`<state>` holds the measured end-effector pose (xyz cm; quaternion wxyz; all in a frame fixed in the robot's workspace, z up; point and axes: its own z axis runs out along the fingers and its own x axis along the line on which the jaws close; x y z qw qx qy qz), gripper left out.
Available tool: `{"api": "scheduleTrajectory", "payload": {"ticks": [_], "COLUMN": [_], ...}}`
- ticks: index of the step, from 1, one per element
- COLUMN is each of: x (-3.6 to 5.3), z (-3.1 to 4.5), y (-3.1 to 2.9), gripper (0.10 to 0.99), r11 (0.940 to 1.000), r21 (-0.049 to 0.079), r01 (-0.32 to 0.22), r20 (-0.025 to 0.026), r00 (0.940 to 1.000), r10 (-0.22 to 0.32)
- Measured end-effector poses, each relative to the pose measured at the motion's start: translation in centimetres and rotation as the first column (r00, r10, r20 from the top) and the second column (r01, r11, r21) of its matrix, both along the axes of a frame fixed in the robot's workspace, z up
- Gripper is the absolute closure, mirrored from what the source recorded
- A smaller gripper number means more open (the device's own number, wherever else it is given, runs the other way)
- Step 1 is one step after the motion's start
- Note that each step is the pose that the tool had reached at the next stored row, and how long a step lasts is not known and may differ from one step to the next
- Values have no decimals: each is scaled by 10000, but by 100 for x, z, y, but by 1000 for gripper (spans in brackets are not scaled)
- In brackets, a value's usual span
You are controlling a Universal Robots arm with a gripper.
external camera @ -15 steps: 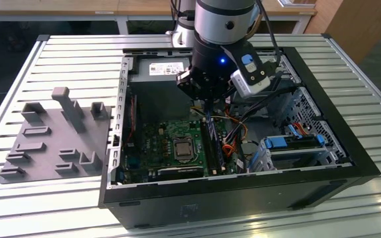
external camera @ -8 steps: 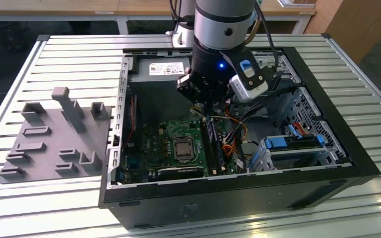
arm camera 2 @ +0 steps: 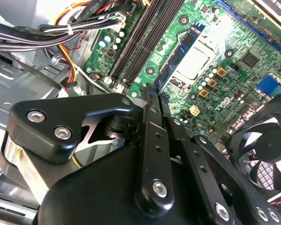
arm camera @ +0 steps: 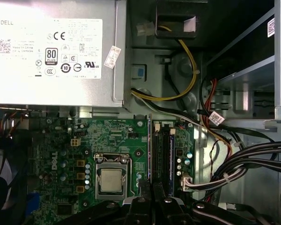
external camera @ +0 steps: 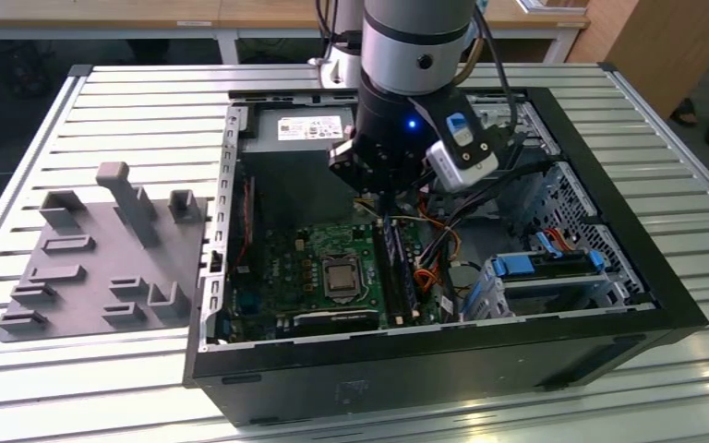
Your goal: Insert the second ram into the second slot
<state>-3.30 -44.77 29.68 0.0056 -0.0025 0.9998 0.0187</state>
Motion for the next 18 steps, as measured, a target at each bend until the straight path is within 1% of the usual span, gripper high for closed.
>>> {"api": "scheduleTrajectory", "payload": {"ticks": [14, 18], "x": [0, 0], "z": [-43, -59], "y": [0, -1], "gripper": [949, 949], "r11": [10000, 10000], "r21": [0, 1], "r01": [0, 0], "r20": [-47, -54], "r00": [10000, 10000], "r10": [0, 0]}}
